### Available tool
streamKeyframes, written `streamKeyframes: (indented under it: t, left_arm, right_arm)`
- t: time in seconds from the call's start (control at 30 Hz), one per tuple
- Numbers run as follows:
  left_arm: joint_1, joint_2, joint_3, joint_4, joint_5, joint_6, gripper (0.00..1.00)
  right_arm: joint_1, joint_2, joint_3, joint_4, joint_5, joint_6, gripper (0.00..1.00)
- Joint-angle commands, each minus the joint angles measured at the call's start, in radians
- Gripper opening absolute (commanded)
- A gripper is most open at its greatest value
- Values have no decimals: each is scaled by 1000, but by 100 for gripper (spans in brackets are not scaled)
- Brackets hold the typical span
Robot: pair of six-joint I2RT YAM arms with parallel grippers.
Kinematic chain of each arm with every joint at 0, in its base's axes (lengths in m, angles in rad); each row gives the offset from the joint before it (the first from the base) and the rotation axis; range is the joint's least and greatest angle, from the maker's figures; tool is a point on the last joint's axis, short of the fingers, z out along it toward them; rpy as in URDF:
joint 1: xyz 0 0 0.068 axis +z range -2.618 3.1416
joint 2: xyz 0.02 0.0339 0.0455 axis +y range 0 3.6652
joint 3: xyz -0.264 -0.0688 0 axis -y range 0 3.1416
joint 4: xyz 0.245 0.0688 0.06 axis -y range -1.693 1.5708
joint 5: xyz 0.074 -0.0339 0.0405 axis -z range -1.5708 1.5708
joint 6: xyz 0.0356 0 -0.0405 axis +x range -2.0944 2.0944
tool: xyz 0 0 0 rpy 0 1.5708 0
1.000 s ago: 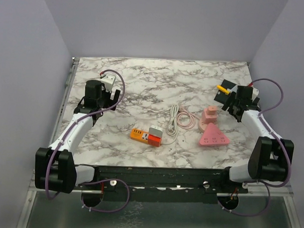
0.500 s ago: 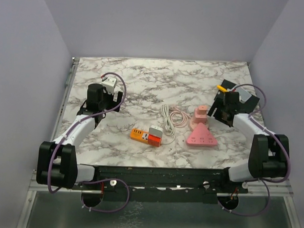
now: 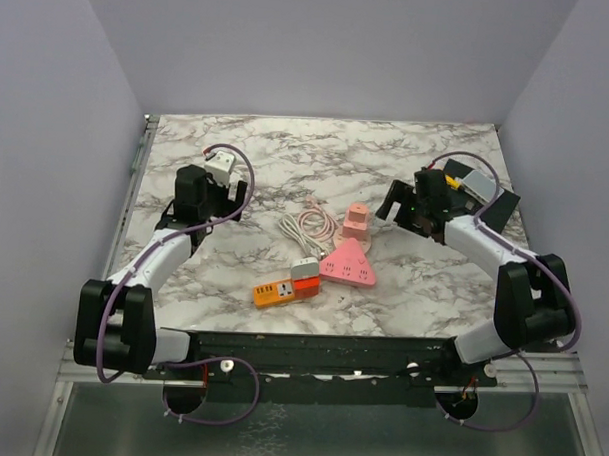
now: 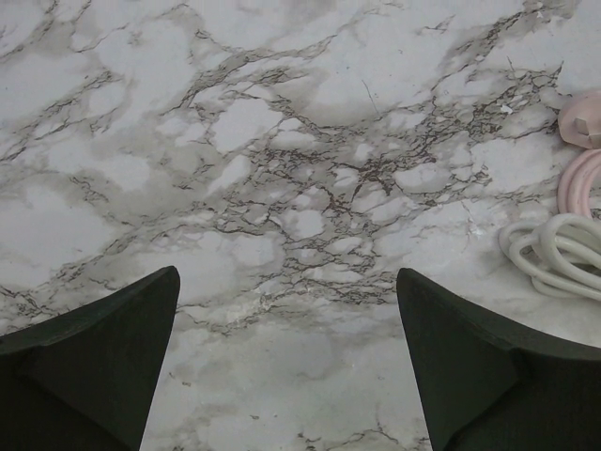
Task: Insert the plug
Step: Reset both arms
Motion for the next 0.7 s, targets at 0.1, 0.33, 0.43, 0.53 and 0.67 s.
streamKeyframes:
  t: [0.1, 0.33, 0.43, 0.53, 0.67]
  left_arm:
    - [6, 77, -39, 117, 53, -48, 99]
    - [8, 110, -204, 417, 120, -66, 99]
    - [10, 173, -215, 494, 99, -100, 99]
    - [13, 219, -246, 619, 93, -147, 99]
    - [15, 269, -272, 725, 86, -156, 99]
  right_arm:
    - [-107, -123, -13, 63, 190, -170, 100]
    - [-132, -277, -406, 726, 298, -443, 100]
    - [-138, -253, -457, 869, 376, -569, 100]
    - [-156, -210, -479, 931, 402, -595, 100]
    - [-167, -160, -543, 1081, 389, -586, 100]
